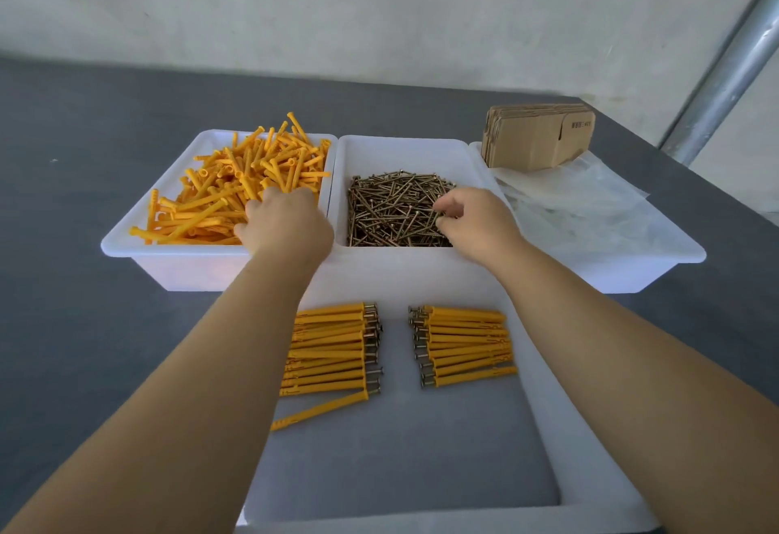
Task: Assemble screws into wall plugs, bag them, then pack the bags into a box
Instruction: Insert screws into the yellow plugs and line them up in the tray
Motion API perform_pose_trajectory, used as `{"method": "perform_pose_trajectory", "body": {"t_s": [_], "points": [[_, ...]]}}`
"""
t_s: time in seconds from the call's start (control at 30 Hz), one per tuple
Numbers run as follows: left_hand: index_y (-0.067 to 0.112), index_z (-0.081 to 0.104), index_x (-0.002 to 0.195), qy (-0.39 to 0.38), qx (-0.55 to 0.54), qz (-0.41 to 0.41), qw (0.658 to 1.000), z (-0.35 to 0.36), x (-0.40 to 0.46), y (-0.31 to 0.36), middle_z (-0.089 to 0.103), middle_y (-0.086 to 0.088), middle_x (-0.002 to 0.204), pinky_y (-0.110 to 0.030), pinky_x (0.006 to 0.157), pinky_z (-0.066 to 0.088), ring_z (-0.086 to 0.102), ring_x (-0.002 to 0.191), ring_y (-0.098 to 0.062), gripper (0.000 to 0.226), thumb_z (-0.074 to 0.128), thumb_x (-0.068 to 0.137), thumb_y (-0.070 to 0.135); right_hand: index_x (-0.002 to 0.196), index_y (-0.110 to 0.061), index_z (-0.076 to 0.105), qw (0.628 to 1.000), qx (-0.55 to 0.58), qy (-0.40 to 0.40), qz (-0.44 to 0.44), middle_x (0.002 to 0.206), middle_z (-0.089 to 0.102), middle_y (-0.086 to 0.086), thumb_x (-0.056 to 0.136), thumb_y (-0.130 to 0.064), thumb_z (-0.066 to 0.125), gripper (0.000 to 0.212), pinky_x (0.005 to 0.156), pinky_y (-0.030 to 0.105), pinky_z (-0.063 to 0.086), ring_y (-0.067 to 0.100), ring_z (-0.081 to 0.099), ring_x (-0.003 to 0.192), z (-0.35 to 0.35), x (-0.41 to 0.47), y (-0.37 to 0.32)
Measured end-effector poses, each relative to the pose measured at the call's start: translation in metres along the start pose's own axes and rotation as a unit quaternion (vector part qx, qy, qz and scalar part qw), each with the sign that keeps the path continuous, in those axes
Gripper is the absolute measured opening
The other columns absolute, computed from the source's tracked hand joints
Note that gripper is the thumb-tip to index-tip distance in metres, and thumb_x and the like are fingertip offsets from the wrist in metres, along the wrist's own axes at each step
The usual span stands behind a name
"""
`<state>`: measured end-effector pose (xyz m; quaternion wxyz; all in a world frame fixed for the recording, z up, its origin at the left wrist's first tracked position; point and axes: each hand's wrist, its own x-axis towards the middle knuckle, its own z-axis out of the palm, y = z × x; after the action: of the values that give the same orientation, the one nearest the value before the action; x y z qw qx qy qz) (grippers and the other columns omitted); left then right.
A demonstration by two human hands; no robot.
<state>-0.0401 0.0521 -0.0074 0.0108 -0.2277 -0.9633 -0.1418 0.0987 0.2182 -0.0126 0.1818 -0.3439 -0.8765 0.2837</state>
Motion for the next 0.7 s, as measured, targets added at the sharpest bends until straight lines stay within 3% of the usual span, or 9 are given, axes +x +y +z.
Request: {"method": "perform_pose_trajectory", "body": {"t_s": [0.07,0.17,0.33,0.4,0.53,0.6,0.7], "points": [[0.015,0.056,0.127,-0.059,0.007,-0.033,0.998,0.0,0.005,-0.003,0.047,-0.016,0.134,-0.056,0.102,0.037,0.039,0.128,-0.04,0.035,0.042,0.1,0.031,0.134,-0.022,0.058,0.99,-0.089,-0.104,0.028,0.138,0.055,0.002,0.094,-0.019,0.061,0.039,0.099,0.033,0.043,0.023,0.052,0.125,-0.003,0.004,-0.01],[0.01,0.056,0.122,-0.073,-0.003,-0.034,0.997,0.001,0.007,-0.003,0.051,-0.015,0.127,-0.052,0.099,0.041,0.05,0.116,-0.037,0.034,0.039,0.1,0.029,0.139,-0.014,0.055,0.941,-0.22,-0.257,0.025,0.146,0.05,0.007,0.101,-0.021,0.05,0.04,0.109,0.035,0.038,0.027,0.046,0.133,-0.006,0.011,-0.028],[0.008,0.058,0.094,-0.073,-0.011,-0.009,0.997,0.001,0.007,-0.005,0.058,-0.011,0.091,-0.041,0.081,0.048,0.056,0.09,-0.031,0.036,0.031,0.103,0.031,0.14,-0.02,0.054,0.869,-0.348,-0.352,0.009,0.145,0.048,0.008,0.102,-0.025,0.044,0.04,0.11,0.043,0.04,0.027,0.046,0.131,-0.009,0.017,-0.036],[0.008,0.057,0.095,-0.084,-0.011,-0.012,0.996,0.001,0.008,-0.005,0.059,-0.012,0.097,-0.042,0.084,0.048,0.056,0.092,-0.031,0.038,0.03,0.103,0.033,0.137,-0.017,0.057,0.886,-0.323,-0.331,0.021,0.142,0.051,0.009,0.101,-0.026,0.048,0.038,0.109,0.043,0.041,0.028,0.049,0.129,-0.007,0.018,-0.032],[0.008,0.058,0.11,-0.085,-0.015,-0.049,0.995,0.001,0.008,-0.003,0.058,-0.014,0.114,-0.049,0.098,0.044,0.052,0.111,-0.035,0.041,0.031,0.1,0.036,0.123,-0.006,0.066,0.964,-0.153,-0.2,0.08,0.127,0.064,0.014,0.089,-0.024,0.067,0.038,0.103,0.041,0.047,0.031,0.058,0.12,-0.001,0.02,-0.023],[0.007,0.061,0.11,-0.032,-0.038,-0.055,0.997,0.002,0.007,-0.003,0.058,-0.014,0.115,-0.05,0.096,0.046,0.049,0.114,-0.035,0.039,0.035,0.099,0.034,0.114,-0.003,0.071,0.976,-0.143,-0.149,0.076,0.12,0.068,0.014,0.088,-0.017,0.067,0.03,0.098,0.041,0.052,0.03,0.063,0.112,0.001,0.017,-0.018],[0.008,0.069,0.104,0.131,-0.07,-0.01,0.989,0.003,0.007,-0.006,0.061,-0.013,0.109,-0.045,0.086,0.046,0.047,0.113,-0.037,0.026,0.048,0.098,0.022,0.105,-0.002,0.075,0.989,-0.115,-0.065,0.069,0.108,0.073,0.013,0.086,-0.007,0.064,0.023,0.091,0.043,0.055,0.028,0.067,0.102,0.0,0.013,-0.014]]}}
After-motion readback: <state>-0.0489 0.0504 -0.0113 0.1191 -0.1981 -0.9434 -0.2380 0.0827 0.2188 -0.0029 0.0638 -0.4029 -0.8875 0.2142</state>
